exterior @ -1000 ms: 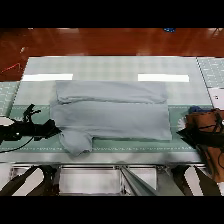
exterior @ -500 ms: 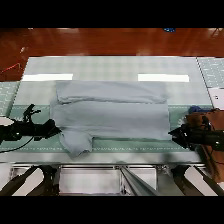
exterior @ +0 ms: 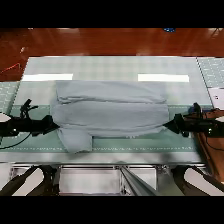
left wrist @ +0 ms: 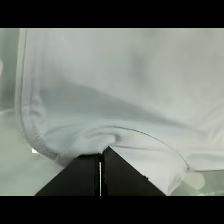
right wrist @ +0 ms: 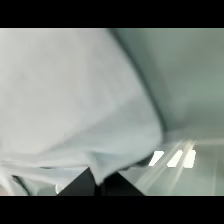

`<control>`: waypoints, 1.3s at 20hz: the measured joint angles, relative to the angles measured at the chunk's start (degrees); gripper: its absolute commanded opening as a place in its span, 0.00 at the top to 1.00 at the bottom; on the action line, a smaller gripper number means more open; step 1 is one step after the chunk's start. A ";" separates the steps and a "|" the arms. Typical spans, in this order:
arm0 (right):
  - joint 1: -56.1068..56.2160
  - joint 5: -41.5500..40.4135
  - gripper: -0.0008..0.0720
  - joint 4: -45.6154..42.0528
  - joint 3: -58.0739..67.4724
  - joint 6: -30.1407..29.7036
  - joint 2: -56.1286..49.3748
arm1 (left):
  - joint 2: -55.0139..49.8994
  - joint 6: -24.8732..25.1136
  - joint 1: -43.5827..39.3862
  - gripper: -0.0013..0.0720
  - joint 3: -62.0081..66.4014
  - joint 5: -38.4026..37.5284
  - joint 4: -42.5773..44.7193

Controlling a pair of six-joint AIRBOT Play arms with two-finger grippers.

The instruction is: Fold the shirts.

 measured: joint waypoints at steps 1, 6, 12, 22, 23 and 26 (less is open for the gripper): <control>0.35 0.83 0.95 -0.07 2.40 -0.02 0.00 | -0.02 -0.11 -0.02 0.96 2.08 0.00 -0.92; 2.99 2.05 0.95 0.50 13.40 0.66 -2.43 | -3.87 0.13 -3.17 0.96 14.21 0.74 -5.44; 9.42 -5.11 0.95 1.88 24.85 2.91 -12.20 | -21.31 -1.60 -8.66 0.96 33.44 1.44 -6.91; 12.61 -7.96 0.41 4.37 40.79 4.94 -28.13 | -46.58 -5.97 -10.49 0.35 59.12 -3.15 -7.23; 12.98 -8.72 0.42 4.66 41.51 4.96 -29.16 | -47.74 -6.05 -10.69 0.29 59.93 -3.41 -7.26; 12.76 -9.68 0.43 5.14 43.08 5.31 -30.40 | -49.79 -6.58 -9.84 0.29 62.07 -7.06 -6.51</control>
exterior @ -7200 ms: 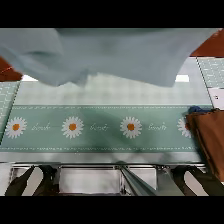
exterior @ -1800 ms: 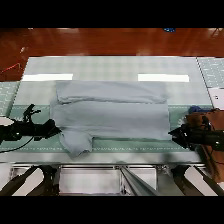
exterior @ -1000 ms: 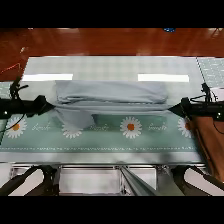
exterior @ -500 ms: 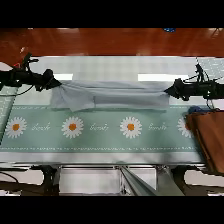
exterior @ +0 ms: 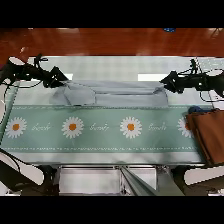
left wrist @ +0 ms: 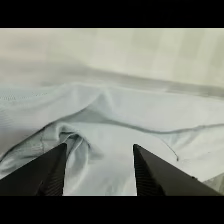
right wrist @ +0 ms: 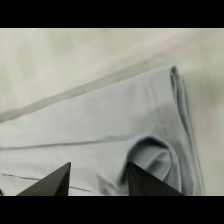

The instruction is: Fold the shirts.

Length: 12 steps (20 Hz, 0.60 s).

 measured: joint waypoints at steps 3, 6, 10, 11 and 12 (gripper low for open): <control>-4.02 3.56 0.43 -0.07 2.19 0.26 1.66 | 0.55 -2.69 4.17 0.29 1.68 -6.54 4.07; -10.40 8.72 0.43 -3.61 3.08 0.33 5.81 | 5.27 -3.69 9.03 0.29 0.72 -10.99 7.10; -15.93 7.89 0.43 -9.81 -2.43 1.86 11.74 | 19.89 -2.71 11.10 0.29 -10.23 -3.56 8.31; -16.44 6.43 0.42 -10.27 -5.07 2.12 12.59 | 24.79 -2.12 10.40 0.29 -14.88 0.74 8.35; -16.59 4.98 0.42 -10.08 -7.67 2.16 13.05 | 29.18 -1.62 9.25 0.29 -19.58 4.70 8.41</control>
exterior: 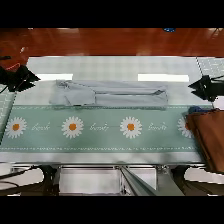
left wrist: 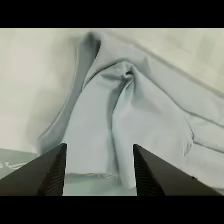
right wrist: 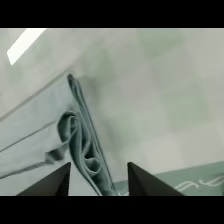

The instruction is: Fold the shirts.

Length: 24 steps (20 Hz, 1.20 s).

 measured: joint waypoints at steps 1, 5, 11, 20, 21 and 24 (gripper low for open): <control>0.17 -1.16 0.42 1.09 -2.10 -0.66 0.04 | 4.70 0.42 -1.66 0.29 -5.05 3.43 -0.15; 3.08 -4.48 0.41 5.25 -6.47 -4.02 -2.95 | 15.91 1.22 -9.55 0.29 -19.74 12.94 -0.15; 8.44 -6.56 0.41 13.25 -6.12 -7.69 -9.42 | 18.75 1.42 -18.45 0.29 -26.05 18.53 -0.33; 18.38 -6.82 0.95 15.08 0.92 -7.02 -16.85 | 17.55 1.40 -20.79 0.29 -27.06 20.63 -2.12; 19.15 -6.73 0.95 14.97 1.84 -7.08 -17.07 | 17.31 1.40 -20.83 0.29 -27.06 20.94 -2.38; 19.89 -4.17 0.95 15.28 4.17 -7.39 -15.56 | 16.79 1.38 -20.90 0.84 -27.04 21.05 -3.15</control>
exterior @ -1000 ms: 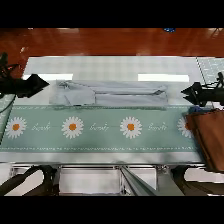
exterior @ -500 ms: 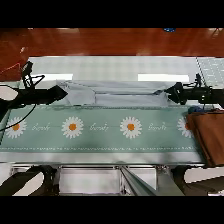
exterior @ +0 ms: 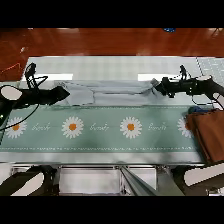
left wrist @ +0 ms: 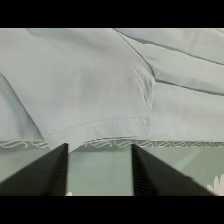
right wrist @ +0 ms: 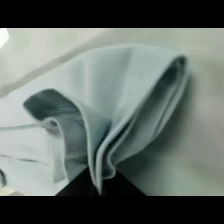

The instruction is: Fold the shirts.

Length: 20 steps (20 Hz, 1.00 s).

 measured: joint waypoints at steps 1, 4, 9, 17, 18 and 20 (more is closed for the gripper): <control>-0.31 0.92 0.95 -0.46 0.39 0.00 1.36 | -0.09 0.02 0.00 0.96 0.00 -0.04 -0.04; -1.84 4.72 0.95 -4.74 0.57 0.50 8.11 | -0.31 1.64 -0.66 0.96 0.17 -0.20 -2.32; -4.24 9.62 0.95 -12.83 -5.75 1.95 25.20 | -4.70 6.14 -8.41 0.96 5.29 0.94 -7.15; -5.05 13.64 0.95 -15.15 -16.52 8.11 52.85 | -30.91 4.90 -28.02 0.96 32.94 -3.93 -8.61; -5.07 14.05 0.95 -15.08 -16.87 8.98 55.04 | -34.64 3.61 -30.42 0.96 36.76 -5.86 -8.59; -5.09 14.82 0.95 -14.97 -17.35 10.75 58.51 | -40.94 1.31 -35.21 0.96 43.47 -9.25 -8.76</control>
